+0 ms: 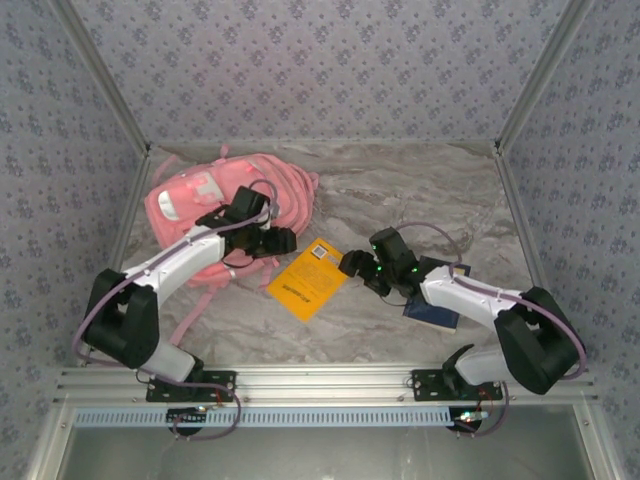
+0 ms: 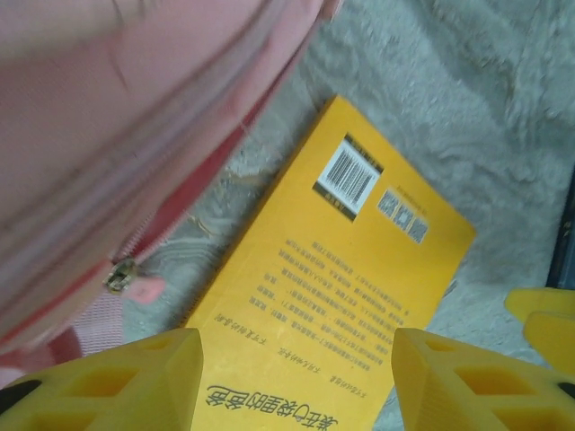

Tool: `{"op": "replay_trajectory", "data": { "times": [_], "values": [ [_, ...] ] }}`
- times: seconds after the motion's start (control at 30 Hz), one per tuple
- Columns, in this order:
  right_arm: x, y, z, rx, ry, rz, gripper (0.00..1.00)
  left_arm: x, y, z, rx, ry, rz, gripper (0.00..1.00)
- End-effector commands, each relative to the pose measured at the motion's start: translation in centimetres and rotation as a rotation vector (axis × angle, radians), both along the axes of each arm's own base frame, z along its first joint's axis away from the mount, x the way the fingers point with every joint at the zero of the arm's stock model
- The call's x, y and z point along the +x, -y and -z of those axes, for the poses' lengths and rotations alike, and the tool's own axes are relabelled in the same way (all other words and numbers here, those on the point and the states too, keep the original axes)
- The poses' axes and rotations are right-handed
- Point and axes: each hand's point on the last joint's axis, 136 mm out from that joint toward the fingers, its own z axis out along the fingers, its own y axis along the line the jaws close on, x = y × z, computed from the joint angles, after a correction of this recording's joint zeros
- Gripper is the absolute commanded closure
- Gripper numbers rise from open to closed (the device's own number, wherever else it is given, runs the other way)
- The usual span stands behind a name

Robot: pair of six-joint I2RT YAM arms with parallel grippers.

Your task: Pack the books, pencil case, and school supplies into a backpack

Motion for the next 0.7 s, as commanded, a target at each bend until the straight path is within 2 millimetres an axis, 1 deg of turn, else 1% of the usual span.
{"op": "replay_trajectory", "data": {
  "times": [0.0,0.1,0.23,0.37,0.5,0.67],
  "values": [
    [-0.4,-1.2,0.2,0.030,-0.006,-0.024,0.22,0.5,0.4,2.0,-0.010,-0.005,-0.031,0.41],
    [-0.7,-1.8,0.6,0.028,-0.011,-0.043,0.22,0.5,0.6,3.9,-0.001,-0.034,-0.039,0.41],
    [-0.9,-2.4,1.3,0.025,-0.027,-0.061,0.22,0.0,1.9,5.8,-0.008,-0.072,-0.006,0.40],
    [-1.0,-2.6,2.2,0.030,-0.050,-0.062,0.22,-1.1,3.4,7.4,-0.021,-0.119,0.026,0.40],
    [-1.2,-2.7,3.1,0.036,-0.081,-0.069,0.22,-2.2,4.5,7.9,-0.071,-0.155,0.044,0.41],
    [-1.2,-2.9,3.6,0.047,-0.095,-0.081,0.23,-3.9,5.7,8.6,-0.096,-0.189,0.085,0.44]
  ]
}}
